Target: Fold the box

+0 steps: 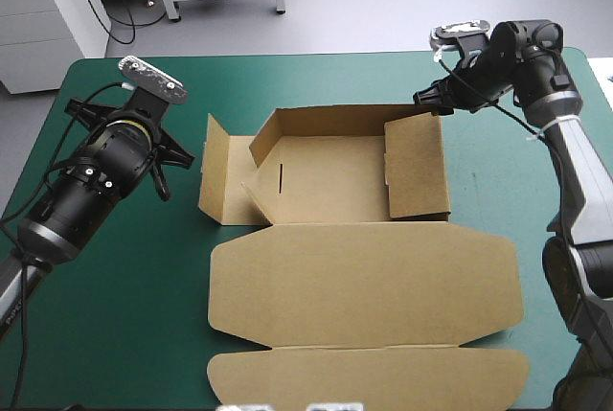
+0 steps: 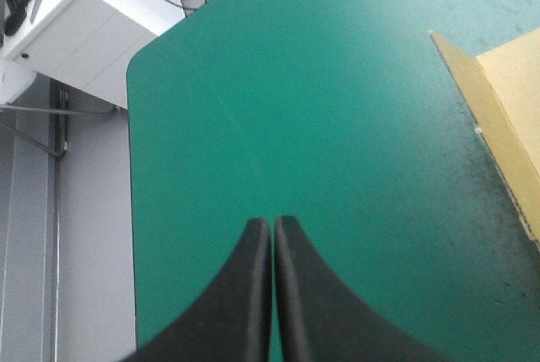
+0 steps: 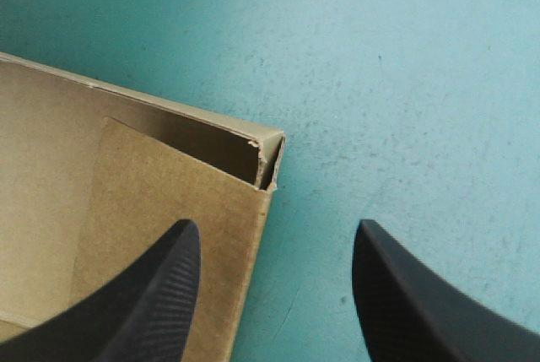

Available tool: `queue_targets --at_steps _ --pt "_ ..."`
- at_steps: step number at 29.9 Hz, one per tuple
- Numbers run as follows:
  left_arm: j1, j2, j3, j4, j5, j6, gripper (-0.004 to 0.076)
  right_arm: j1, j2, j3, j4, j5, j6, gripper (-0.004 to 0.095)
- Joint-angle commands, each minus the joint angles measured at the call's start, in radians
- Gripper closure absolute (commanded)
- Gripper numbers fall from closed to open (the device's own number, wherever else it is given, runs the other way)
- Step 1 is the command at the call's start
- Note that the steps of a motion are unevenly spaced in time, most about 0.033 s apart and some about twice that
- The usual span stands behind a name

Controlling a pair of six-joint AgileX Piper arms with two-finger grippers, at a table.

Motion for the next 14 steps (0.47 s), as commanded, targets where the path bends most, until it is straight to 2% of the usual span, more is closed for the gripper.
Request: queue_targets --at_steps 1,6,14 --pt "0.064 -0.034 -0.027 -0.028 -0.04 0.005 0.0725 -0.003 -0.091 -0.031 -0.007 -0.023 0.049 0.0399" --pt "0.194 -0.034 -0.027 -0.116 -0.04 0.031 0.0725 -0.003 -0.155 0.018 0.022 -0.023 0.086 0.04" --pt "0.345 -0.034 -0.027 -0.304 -0.067 0.118 0.0725 -0.003 -0.185 0.231 0.056 -0.035 0.051 0.0399"
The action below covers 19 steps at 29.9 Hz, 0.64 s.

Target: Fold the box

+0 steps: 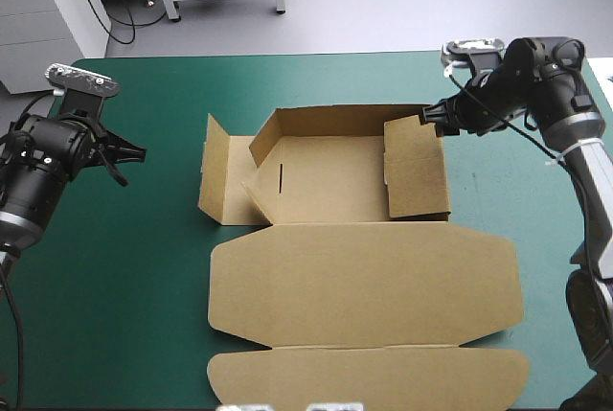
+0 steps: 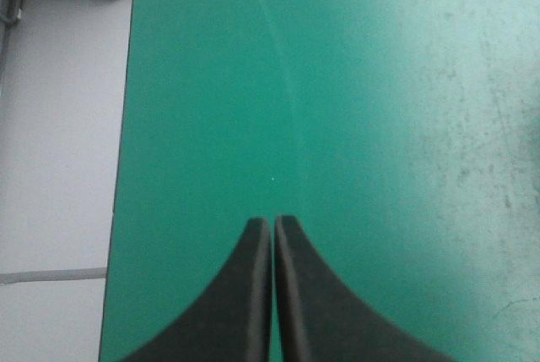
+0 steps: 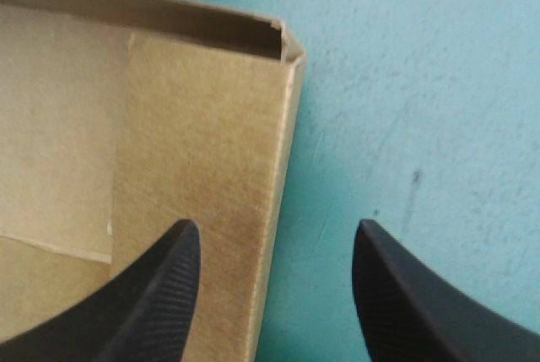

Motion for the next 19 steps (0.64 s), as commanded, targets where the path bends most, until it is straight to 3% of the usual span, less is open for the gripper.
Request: queue_targets --at_steps 1,19 --pt "0.031 -0.034 -0.027 -0.063 -0.059 0.035 0.0725 -0.003 -0.025 0.048 0.036 -0.049 -0.03 0.0399" --pt "0.031 -0.034 -0.027 -0.155 -0.052 0.087 0.0725 -0.003 0.212 0.068 0.077 -0.11 -0.032 0.0409"
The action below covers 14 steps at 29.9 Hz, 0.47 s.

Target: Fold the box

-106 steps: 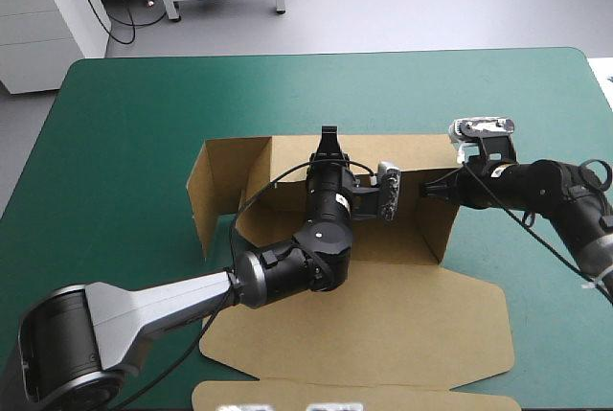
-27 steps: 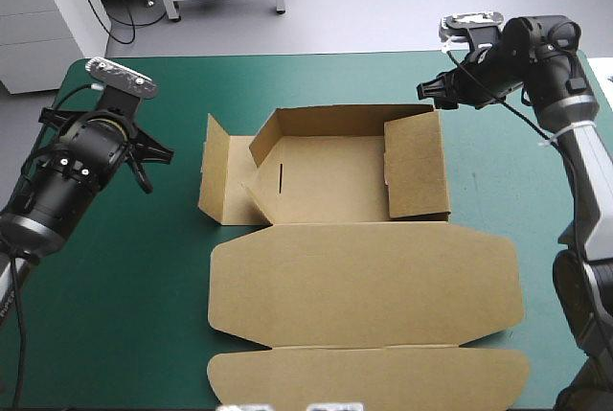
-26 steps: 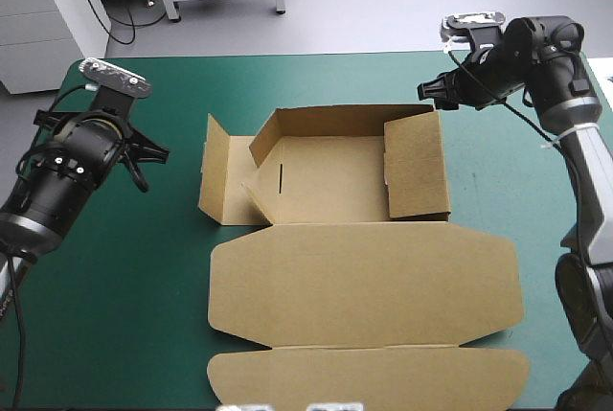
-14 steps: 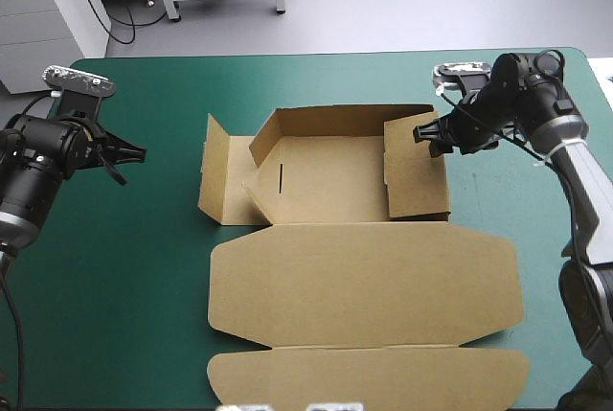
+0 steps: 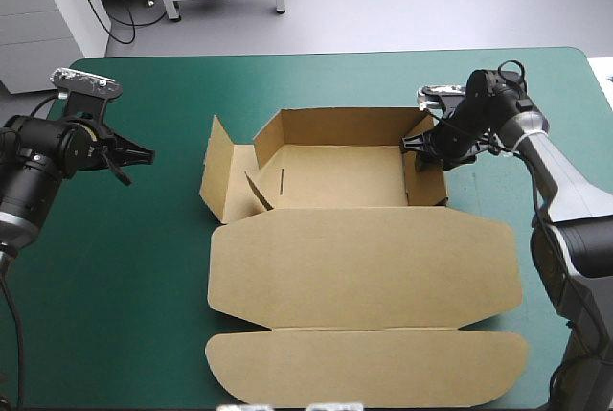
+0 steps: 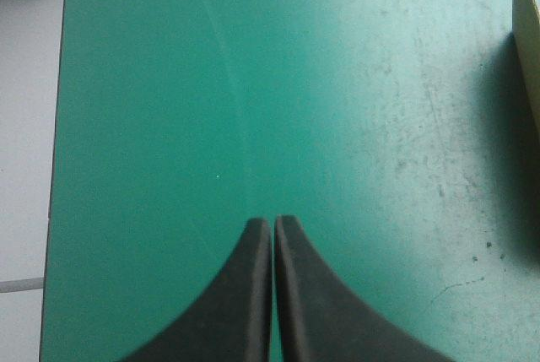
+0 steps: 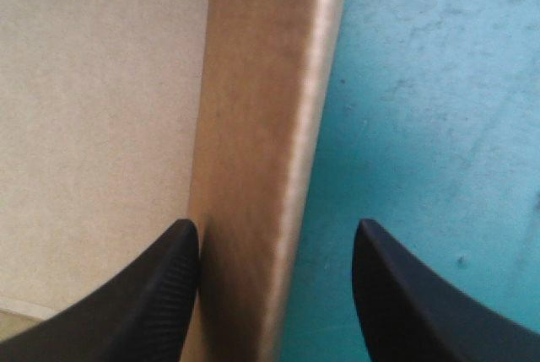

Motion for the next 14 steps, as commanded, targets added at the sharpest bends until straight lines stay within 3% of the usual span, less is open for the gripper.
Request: queue_targets --at_steps 1,7,9,12,14 --pt "0.0 -0.034 -0.027 0.005 -0.046 0.001 0.0725 -0.003 -0.019 -0.02 0.016 -0.01 -0.013 0.0409" --pt "0.0 -0.034 -0.027 0.005 -0.042 0.001 0.0725 -0.003 -0.007 -0.02 0.021 0.003 -0.023 0.0494" --pt "0.0 -0.034 -0.027 0.005 -0.042 0.001 0.0725 -0.003 -0.007 -0.02 0.011 0.003 -0.025 0.0609" --pt "0.0 -0.034 -0.027 0.0 -0.04 0.001 0.0725 -0.003 -0.005 -0.02 -0.017 0.003 -0.025 0.0888" --pt "0.0 -0.034 -0.027 -0.002 -0.04 0.001 0.0725 -0.003 -0.005 -0.02 -0.025 0.005 -0.023 0.092"
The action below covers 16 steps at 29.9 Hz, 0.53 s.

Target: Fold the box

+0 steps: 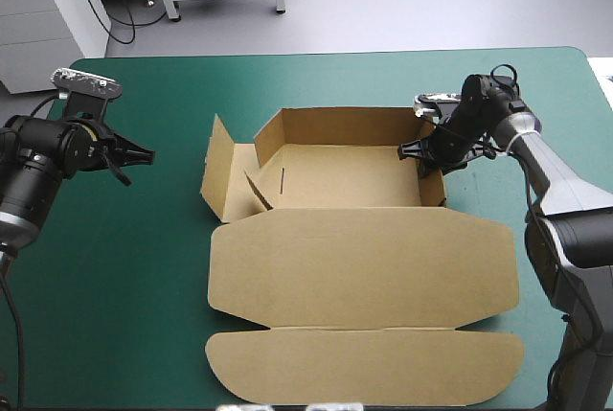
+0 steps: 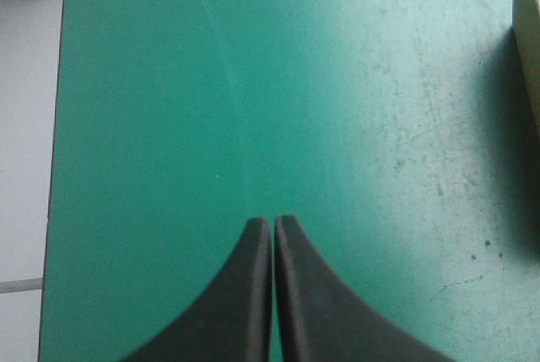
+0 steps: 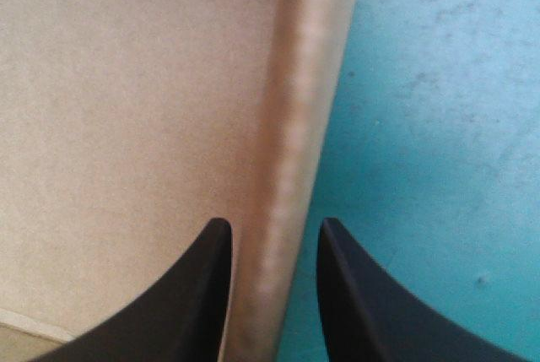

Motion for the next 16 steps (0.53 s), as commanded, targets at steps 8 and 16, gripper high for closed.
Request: queue_targets --at_steps 8,16 --pt "0.0 -0.034 -0.027 0.001 -0.034 -0.004 0.0728 -0.003 -0.047 -0.02 -0.025 0.017 -0.006 0.0927" --pt "0.0 -0.034 -0.027 0.001 -0.011 -0.004 0.0728 -0.003 -0.047 -0.027 -0.025 0.027 -0.008 0.0927"
